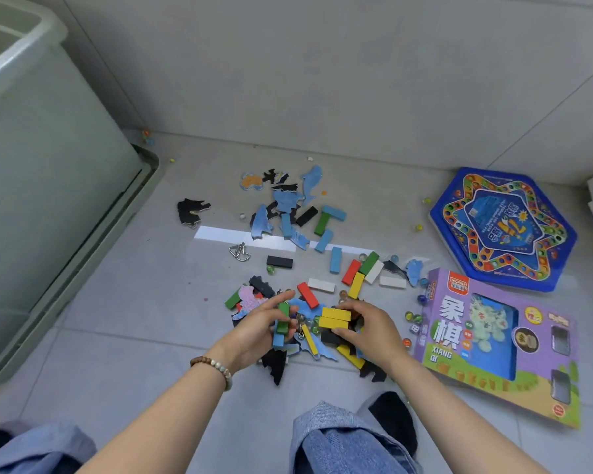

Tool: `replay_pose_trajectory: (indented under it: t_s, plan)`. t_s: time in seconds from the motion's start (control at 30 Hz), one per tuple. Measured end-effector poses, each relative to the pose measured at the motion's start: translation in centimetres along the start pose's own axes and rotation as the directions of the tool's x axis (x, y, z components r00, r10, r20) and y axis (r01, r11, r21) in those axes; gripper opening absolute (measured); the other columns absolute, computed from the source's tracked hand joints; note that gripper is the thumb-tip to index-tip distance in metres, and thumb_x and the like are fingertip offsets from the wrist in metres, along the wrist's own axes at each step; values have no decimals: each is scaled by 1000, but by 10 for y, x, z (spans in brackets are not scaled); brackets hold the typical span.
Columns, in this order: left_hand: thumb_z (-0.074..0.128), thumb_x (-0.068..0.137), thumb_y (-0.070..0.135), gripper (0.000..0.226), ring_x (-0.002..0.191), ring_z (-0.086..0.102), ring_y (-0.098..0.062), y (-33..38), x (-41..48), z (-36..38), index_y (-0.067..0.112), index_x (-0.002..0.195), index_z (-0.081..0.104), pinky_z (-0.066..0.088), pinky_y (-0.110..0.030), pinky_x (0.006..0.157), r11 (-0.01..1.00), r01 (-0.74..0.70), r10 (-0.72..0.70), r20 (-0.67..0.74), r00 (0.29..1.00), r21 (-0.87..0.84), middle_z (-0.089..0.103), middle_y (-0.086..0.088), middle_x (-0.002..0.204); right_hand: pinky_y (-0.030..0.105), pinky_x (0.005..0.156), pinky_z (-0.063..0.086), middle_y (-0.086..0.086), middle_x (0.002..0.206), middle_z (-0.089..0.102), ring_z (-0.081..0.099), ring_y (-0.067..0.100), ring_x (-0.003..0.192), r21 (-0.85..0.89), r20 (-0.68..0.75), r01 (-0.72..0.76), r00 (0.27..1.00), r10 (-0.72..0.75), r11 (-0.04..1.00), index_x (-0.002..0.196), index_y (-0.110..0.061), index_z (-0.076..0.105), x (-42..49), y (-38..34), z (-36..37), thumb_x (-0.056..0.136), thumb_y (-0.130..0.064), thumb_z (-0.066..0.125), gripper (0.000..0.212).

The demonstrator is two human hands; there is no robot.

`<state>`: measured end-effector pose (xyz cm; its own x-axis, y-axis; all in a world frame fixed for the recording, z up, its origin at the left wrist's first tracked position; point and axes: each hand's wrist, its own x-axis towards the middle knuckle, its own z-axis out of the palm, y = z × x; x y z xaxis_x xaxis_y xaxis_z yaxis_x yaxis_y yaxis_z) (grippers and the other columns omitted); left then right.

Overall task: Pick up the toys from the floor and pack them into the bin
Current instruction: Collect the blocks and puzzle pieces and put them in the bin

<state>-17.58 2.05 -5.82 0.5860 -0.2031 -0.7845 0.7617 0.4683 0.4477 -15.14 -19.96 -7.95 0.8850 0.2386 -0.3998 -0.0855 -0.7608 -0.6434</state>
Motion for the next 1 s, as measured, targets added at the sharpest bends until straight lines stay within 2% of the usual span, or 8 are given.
replay_pose_trajectory:
  t_s: [0.13,0.2,0.37,0.47,0.53,0.7,0.87,1.0]
  plan:
    - [48,95,9,27,76,60,-19,3,6,8,14,119,58,57,-27,66,999,-15,14,-21,1000,-31,60,-9,101,17,68,48,-4,80,62,55,9,67,321,-3,-146,988,156,936,99,-22,66,5,0,-2,76,-13,77,28]
    - [47,97,13,25,78,60,-20,3,10,13,14,119,59,57,-27,68,999,-28,27,-22,999,-42,61,-10,102,16,66,50,-1,79,63,59,13,70,462,2,-197,975,221,865,96,-18,67,6,-1,-4,77,-9,75,22]
    - [52,93,36,35,90,62,-23,-1,17,29,10,114,61,56,-33,82,999,-39,39,-3,999,-15,64,-10,105,12,62,54,-3,83,69,65,8,74,798,11,-221,935,354,560,93,-17,65,4,-29,-13,81,-5,70,17]
    - [48,93,45,41,102,63,-23,-3,21,39,16,121,58,51,-34,89,999,-47,47,72,996,1,65,-12,114,20,70,57,3,89,72,68,10,75,757,127,-233,969,212,611,96,-17,68,2,-52,-13,81,-11,71,16]
    - [48,96,35,32,87,64,-22,-1,23,44,17,121,56,55,-31,77,996,-80,82,41,996,-50,65,-12,105,23,76,56,2,92,72,68,11,77,693,129,-207,978,164,691,97,-16,70,5,-57,-16,81,-18,71,16]
    - [42,100,22,19,65,58,-19,14,28,42,13,106,57,53,-23,54,994,-107,106,-65,992,-1,60,-10,73,21,75,43,-1,110,60,56,12,91,614,-232,-236,858,458,753,111,-16,57,36,-26,-39,79,-29,73,38]
    - [52,96,24,16,64,56,-17,33,36,42,10,97,57,53,-21,52,986,-164,166,-97,981,23,57,-4,70,33,103,39,10,135,45,46,25,123,459,-269,-305,847,458,834,132,-12,47,69,-10,-33,75,-34,76,67]
    - [53,95,21,13,63,57,-15,41,37,42,8,96,57,53,-20,52,982,-186,188,-98,977,29,51,-4,75,31,105,29,9,135,36,30,27,130,275,-265,-336,874,407,901,130,-18,48,78,-16,-24,75,-33,76,64]
